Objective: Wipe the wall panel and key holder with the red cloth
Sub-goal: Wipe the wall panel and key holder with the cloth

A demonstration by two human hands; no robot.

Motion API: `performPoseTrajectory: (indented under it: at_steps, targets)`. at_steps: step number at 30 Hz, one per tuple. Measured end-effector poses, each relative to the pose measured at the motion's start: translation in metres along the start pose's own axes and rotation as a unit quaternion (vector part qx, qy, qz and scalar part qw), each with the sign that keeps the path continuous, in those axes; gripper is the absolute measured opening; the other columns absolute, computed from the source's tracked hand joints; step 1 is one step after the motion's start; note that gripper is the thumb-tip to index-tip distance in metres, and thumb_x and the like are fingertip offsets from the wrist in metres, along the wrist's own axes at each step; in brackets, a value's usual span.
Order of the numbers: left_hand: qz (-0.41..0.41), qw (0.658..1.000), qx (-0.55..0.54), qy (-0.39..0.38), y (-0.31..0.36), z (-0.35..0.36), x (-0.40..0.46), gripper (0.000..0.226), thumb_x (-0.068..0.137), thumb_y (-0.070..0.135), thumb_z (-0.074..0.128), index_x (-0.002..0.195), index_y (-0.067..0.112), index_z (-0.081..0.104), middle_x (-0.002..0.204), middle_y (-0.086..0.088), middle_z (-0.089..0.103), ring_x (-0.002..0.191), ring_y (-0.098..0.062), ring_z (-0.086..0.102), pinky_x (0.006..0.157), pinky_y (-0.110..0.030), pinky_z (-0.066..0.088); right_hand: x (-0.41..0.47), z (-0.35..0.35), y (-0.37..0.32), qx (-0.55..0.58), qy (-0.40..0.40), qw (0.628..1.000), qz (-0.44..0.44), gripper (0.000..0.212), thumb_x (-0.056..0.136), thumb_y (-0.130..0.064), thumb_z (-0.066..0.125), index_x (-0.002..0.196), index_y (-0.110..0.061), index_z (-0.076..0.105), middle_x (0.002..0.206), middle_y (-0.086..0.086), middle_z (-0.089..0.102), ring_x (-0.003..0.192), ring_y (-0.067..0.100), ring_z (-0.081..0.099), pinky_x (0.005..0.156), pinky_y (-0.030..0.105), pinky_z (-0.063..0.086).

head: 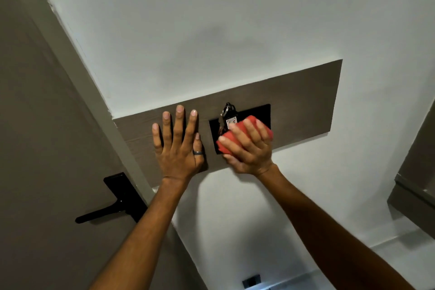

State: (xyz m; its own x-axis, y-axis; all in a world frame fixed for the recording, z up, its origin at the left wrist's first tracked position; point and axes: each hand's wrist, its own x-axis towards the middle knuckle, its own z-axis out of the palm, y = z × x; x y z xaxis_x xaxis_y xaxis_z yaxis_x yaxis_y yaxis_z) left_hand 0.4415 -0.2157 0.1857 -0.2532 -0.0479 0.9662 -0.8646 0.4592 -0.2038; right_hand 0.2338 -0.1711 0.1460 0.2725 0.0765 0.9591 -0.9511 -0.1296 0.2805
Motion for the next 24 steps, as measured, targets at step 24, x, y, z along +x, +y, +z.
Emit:
performPoseTrajectory:
  at_steps: [24]
  targets:
    - [-0.094,0.995,0.012,-0.026,0.027,0.004,0.001,0.057,0.106,0.032,0.034,0.16,0.018,0.026,0.162,-0.016,0.032,0.158,-0.026,0.0,0.128,-0.051,0.003,-0.006,-0.017,0.044,-0.043,-0.069,0.994,0.072,0.045,0.106,-0.039,0.057,0.149,-0.025,0.055,0.153,0.006,0.057,0.148,0.037,0.046,0.121,0.055,0.038]
